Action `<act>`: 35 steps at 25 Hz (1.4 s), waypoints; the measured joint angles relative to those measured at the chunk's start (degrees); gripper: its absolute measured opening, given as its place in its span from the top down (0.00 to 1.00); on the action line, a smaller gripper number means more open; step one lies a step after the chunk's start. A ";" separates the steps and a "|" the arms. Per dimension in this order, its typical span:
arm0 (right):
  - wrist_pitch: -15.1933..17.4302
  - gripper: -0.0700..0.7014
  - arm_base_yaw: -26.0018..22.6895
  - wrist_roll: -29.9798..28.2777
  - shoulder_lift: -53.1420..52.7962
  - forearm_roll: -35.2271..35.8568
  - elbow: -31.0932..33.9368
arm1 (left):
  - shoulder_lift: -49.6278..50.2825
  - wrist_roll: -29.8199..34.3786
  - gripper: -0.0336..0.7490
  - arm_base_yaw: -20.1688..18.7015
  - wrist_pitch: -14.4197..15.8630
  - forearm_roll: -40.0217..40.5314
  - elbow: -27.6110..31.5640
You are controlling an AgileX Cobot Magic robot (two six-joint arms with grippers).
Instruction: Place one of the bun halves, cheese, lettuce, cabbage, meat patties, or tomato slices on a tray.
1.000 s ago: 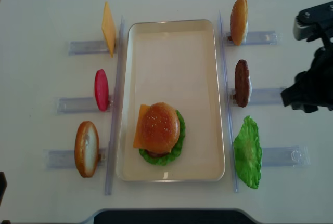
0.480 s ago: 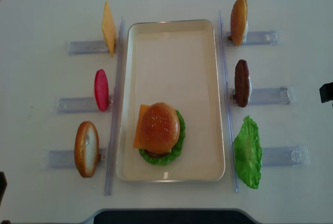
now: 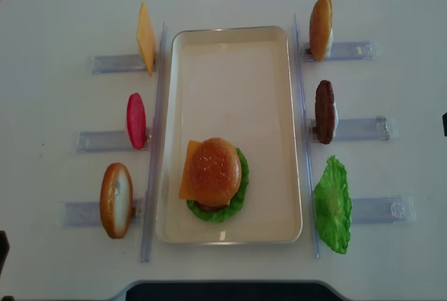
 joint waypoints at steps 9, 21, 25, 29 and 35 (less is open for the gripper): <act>0.78 0.46 1.85 0.00 -28.62 0.00 10.21 | 0.00 -0.06 0.68 0.00 0.00 0.00 0.00; 1.51 0.46 1.86 1.12 -50.93 -0.40 18.62 | 0.00 -0.07 0.68 0.00 -0.02 0.00 0.00; 0.78 0.48 1.86 1.12 -57.35 -0.29 18.92 | 0.00 -0.18 0.68 0.00 -0.02 0.00 0.00; 0.76 0.51 1.86 1.06 -60.13 -0.10 19.03 | 0.00 -0.23 0.68 0.00 -0.02 0.00 0.00; 0.60 0.53 1.86 0.00 -60.28 0.91 19.04 | 0.00 -0.29 0.68 0.00 -0.02 0.00 0.00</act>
